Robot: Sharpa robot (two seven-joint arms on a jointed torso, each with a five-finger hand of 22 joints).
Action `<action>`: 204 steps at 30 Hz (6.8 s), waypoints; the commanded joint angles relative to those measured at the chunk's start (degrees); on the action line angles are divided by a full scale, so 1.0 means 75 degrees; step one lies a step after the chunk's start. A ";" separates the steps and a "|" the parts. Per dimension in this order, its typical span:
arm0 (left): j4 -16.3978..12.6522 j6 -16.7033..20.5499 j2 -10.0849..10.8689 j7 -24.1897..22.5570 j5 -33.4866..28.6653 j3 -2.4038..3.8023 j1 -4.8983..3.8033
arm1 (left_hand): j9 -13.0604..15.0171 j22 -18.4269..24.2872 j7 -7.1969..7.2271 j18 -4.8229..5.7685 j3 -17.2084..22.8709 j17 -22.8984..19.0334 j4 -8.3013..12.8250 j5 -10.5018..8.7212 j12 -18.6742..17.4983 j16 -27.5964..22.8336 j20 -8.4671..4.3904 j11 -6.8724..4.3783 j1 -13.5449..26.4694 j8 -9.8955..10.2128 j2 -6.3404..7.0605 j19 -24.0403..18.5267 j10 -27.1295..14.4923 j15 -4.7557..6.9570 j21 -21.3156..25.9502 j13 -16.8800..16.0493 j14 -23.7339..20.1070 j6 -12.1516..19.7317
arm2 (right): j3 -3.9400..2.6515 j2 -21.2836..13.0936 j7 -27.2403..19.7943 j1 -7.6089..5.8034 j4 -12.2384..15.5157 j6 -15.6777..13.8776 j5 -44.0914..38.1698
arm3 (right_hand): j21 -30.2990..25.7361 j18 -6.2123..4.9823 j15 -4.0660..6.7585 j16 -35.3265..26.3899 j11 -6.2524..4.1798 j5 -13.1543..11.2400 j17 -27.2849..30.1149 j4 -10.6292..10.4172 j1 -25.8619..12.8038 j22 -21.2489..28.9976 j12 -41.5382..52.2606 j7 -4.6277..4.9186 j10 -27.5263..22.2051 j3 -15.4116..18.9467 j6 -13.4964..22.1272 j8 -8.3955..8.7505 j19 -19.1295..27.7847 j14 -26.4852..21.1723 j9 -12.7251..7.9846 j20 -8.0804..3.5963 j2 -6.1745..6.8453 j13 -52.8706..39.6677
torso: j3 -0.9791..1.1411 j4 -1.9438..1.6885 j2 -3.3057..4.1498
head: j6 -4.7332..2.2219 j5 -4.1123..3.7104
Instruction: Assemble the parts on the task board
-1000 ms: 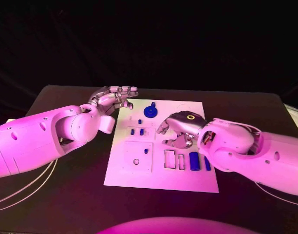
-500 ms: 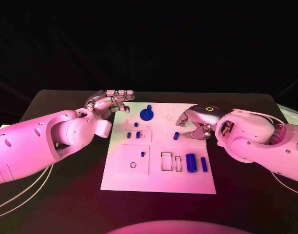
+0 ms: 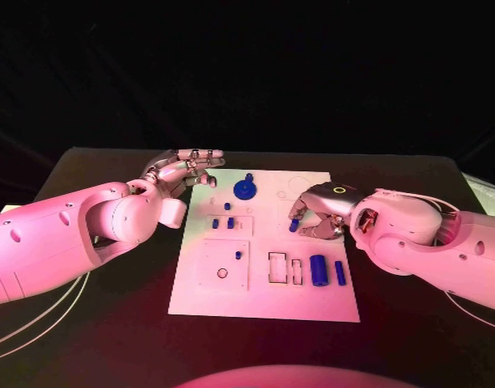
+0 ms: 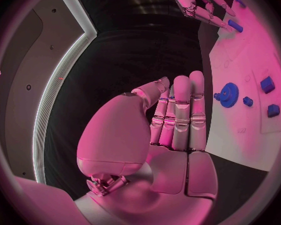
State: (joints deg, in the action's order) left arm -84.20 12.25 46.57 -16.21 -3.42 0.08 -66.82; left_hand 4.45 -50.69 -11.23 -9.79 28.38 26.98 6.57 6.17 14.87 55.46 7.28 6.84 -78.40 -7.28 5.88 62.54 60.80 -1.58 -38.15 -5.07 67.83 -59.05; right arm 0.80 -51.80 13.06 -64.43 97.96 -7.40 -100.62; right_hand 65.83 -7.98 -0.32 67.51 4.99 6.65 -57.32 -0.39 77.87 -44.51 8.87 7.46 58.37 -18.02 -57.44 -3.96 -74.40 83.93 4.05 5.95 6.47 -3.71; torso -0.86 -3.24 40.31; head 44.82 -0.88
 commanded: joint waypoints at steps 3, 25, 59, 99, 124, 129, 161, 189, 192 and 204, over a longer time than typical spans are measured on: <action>-0.0010 -0.0161 -0.0015 -0.0029 0.0040 0.0003 0.0001 | -0.0009 0.0013 0.0018 -0.0097 -0.0052 -0.0012 -0.0006 0.0027 0.0026 -0.0034 -0.0032 -0.0007 -0.0008 -0.0026 -0.0079 0.0021 -0.0067 0.0018 0.0023 -0.0001 -0.0039 0.0060 | 0.0006 0.0136 -0.0153 0.0040 -0.0090 -0.0012 -0.0095 | -0.0016 0.0010 0.0056 -0.0029 -0.0023 -0.0012 0.0013 -0.0076 -0.0007 -0.0013 0.0065 0.0008 0.0137 -0.0050 -0.0091 0.0017 -0.0032 0.0155 0.0005 -0.0002 -0.0126 -0.0002 | -0.0004 -0.0013 0.0001 | 0.0015 -0.0011; 0.0013 -0.0213 -0.0019 0.0011 0.0040 0.0001 0.0008 | -0.0010 0.0019 0.0014 -0.0095 -0.0069 -0.0022 -0.0008 0.0025 0.0043 -0.0035 -0.0029 -0.0003 0.0003 -0.0031 -0.0083 0.0020 -0.0079 0.0014 0.0031 0.0000 -0.0043 0.0068 | 0.0008 0.0237 0.0047 0.0077 -0.0211 -0.0459 -0.0570 | 0.0611 0.0171 0.0301 0.0381 -0.0303 -0.0469 -0.0379 0.0274 0.0534 -0.0979 0.0408 -0.0092 0.1529 -0.1042 -0.1095 -0.0449 -0.0414 0.0254 0.0276 -0.0245 -0.0545 -0.0156 | 0.0001 -0.0001 -0.0001 | 0.0065 0.0005; 0.0010 -0.0290 -0.0049 0.0046 0.0084 -0.0001 0.0030 | -0.0011 0.0028 0.0013 -0.0095 -0.0083 -0.0036 -0.0005 0.0028 0.0065 -0.0035 -0.0026 -0.0001 0.0006 -0.0040 -0.0098 0.0017 -0.0101 0.0010 0.0044 0.0003 -0.0051 0.0076 | 0.0005 0.1409 -0.0402 0.0334 0.0974 -0.0877 0.0225 | 0.0617 0.0165 0.0275 0.0374 -0.0251 -0.0458 -0.0334 0.0345 0.0476 -0.0955 0.0275 -0.0024 0.1514 -0.1192 -0.1042 -0.0404 -0.0382 0.0234 0.0296 -0.0236 -0.0489 -0.0143 | -0.0023 0.0003 -0.0007 | 0.0099 0.0192; 0.0030 -0.0323 -0.0072 0.0037 0.0085 -0.0001 0.0031 | -0.0010 0.0030 0.0014 -0.0095 -0.0087 -0.0041 -0.0001 0.0028 0.0073 -0.0036 -0.0025 -0.0001 0.0003 -0.0044 -0.0101 0.0016 -0.0106 0.0010 0.0048 0.0003 -0.0054 0.0078 | 0.0099 0.2192 -0.0010 0.0757 0.0145 0.0012 -0.0115 | 0.0601 0.0158 0.0262 0.0359 -0.0240 -0.0459 -0.0296 0.0325 0.0389 -0.0917 0.0226 -0.0019 0.1524 -0.1216 -0.1044 -0.0396 -0.0356 0.0223 0.0311 -0.0223 -0.0501 -0.0140 | -0.0004 0.0018 -0.0010 | 0.0277 0.0321; 0.0028 -0.0331 -0.0074 0.0056 0.0085 -0.0001 0.0031 | -0.0010 0.0030 0.0014 -0.0095 -0.0087 -0.0041 -0.0001 0.0028 0.0073 -0.0036 -0.0025 -0.0001 0.0003 -0.0044 -0.0101 0.0016 -0.0106 0.0010 0.0048 0.0003 -0.0054 0.0078 | 0.0143 0.2332 0.0116 0.0873 0.0074 -0.0179 -0.0455 | 0.0052 0.0017 -0.0025 0.0079 0.0133 -0.0208 0.0144 0.0068 -0.0449 0.0005 -0.0622 0.0148 -0.0191 -0.0529 0.0606 0.0049 0.0072 0.0094 -0.0041 0.0016 0.0265 0.0018 | -0.0008 0.0023 -0.0015 | 0.0308 0.0339; 0.0032 -0.0330 -0.0071 0.0054 0.0085 -0.0001 0.0031 | -0.0010 0.0030 0.0014 -0.0095 -0.0087 -0.0041 -0.0001 0.0028 0.0073 -0.0036 -0.0025 -0.0001 0.0003 -0.0044 -0.0101 0.0016 -0.0106 0.0010 0.0048 0.0003 -0.0054 0.0078 | 0.0144 0.2126 -0.0059 0.0887 0.0216 -0.1246 -0.0251 | 0.0003 -0.0004 -0.0072 -0.0011 0.0180 0.0011 0.0303 0.0039 -0.0388 0.0070 -0.0431 0.0225 -0.0527 0.0025 0.0790 0.0017 0.0014 0.0058 -0.0007 0.0093 0.0207 -0.0039 | 0.0000 0.0031 -0.0019 | 0.0280 0.0324; 0.0000 -0.0284 0.0026 0.0018 0.0085 -0.0033 0.0085 | -0.0012 0.0039 0.0012 -0.0096 -0.0103 -0.0058 0.0013 0.0030 0.0102 -0.0036 -0.0024 0.0001 -0.0003 -0.0054 -0.0111 0.0014 -0.0127 0.0009 0.0062 0.0006 -0.0064 0.0089 | 0.0237 -0.1673 0.2494 0.0470 0.1956 -0.1036 0.2108 | 0.1311 0.0346 0.0468 0.1469 -0.0497 0.1385 -0.1438 -0.1948 -0.1173 -0.2039 0.6183 -0.0201 0.2068 0.2422 -0.0321 -0.0791 -0.0835 0.0388 0.0278 -0.0386 -0.0182 -0.6205 | -0.0015 0.0274 -0.0109 | 0.0050 -0.0179; 0.0004 -0.0299 0.0084 0.0060 0.0085 -0.0033 0.0114 | -0.0012 0.0042 0.0011 -0.0096 -0.0112 -0.0065 0.0016 0.0030 0.0116 -0.0036 -0.0023 0.0002 -0.0002 -0.0061 -0.0114 0.0013 -0.0133 0.0008 0.0067 0.0006 -0.0067 0.0091 | 0.0271 -0.1018 0.2726 0.0928 0.1539 -0.0236 0.1904 | 0.1364 0.0353 0.0463 0.1507 -0.0522 0.1380 -0.1447 -0.2156 -0.1252 -0.2131 0.6355 -0.0231 0.1949 0.2906 -0.0374 -0.0998 -0.0828 0.0373 0.0411 -0.0388 -0.0441 -0.6650 | -0.0015 0.0287 -0.0103 | 0.0128 -0.0127; 0.0004 -0.0305 0.0083 0.0064 0.0085 -0.0033 0.0115 | -0.0012 0.0042 0.0011 -0.0096 -0.0112 -0.0065 0.0016 0.0030 0.0116 -0.0036 -0.0023 0.0002 -0.0002 -0.0061 -0.0114 0.0013 -0.0133 0.0008 0.0067 0.0006 -0.0067 0.0091 | 0.0271 -0.0975 0.2732 0.0937 0.1495 -0.0246 0.1879 | 0.1367 0.0353 0.0472 0.1505 -0.0534 0.1415 -0.1437 -0.2129 -0.1153 -0.2138 0.6369 -0.0242 0.1945 0.2931 -0.0394 -0.1031 -0.0825 0.0369 0.0441 -0.0395 -0.0503 -0.6710 | -0.0016 0.0285 -0.0105 | 0.0126 -0.0126; 0.0006 -0.0321 0.0090 0.0077 0.0086 -0.0033 0.0119 | -0.0012 0.0042 0.0011 -0.0096 -0.0112 -0.0065 0.0016 0.0030 0.0116 -0.0036 -0.0023 0.0002 -0.0002 -0.0061 -0.0114 0.0013 -0.0133 0.0008 0.0067 0.0006 -0.0067 0.0091 | 0.0267 -0.0983 0.2304 0.0948 0.1588 -0.1891 0.2242 | 0.1484 0.0389 0.0595 0.1759 -0.0694 0.1837 -0.1896 -0.1993 -0.0484 -0.2364 0.7197 -0.0412 0.2497 0.2748 -0.0782 -0.1280 -0.0891 0.0433 0.0708 -0.0503 -0.1115 -0.7733 | -0.0017 0.0276 -0.0103 | 0.0137 -0.0116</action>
State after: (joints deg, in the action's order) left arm -84.07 10.82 47.25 -15.46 -2.94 -0.20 -65.93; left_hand 4.45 -50.43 -11.24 -9.79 27.91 26.54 6.73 6.17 15.49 55.46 7.28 7.04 -78.39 -7.51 5.43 62.54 60.20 -1.56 -37.83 -5.07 67.81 -58.64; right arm 2.81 -59.08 32.24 -57.42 109.58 -15.55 -85.46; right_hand 76.62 -6.16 3.75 80.51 0.06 19.81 -71.18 -15.00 72.73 -62.09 62.43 4.76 76.57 2.60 -62.59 -12.88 -81.05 83.87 8.12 2.36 -0.46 -61.23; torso -0.98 -1.16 39.55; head 45.82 -1.88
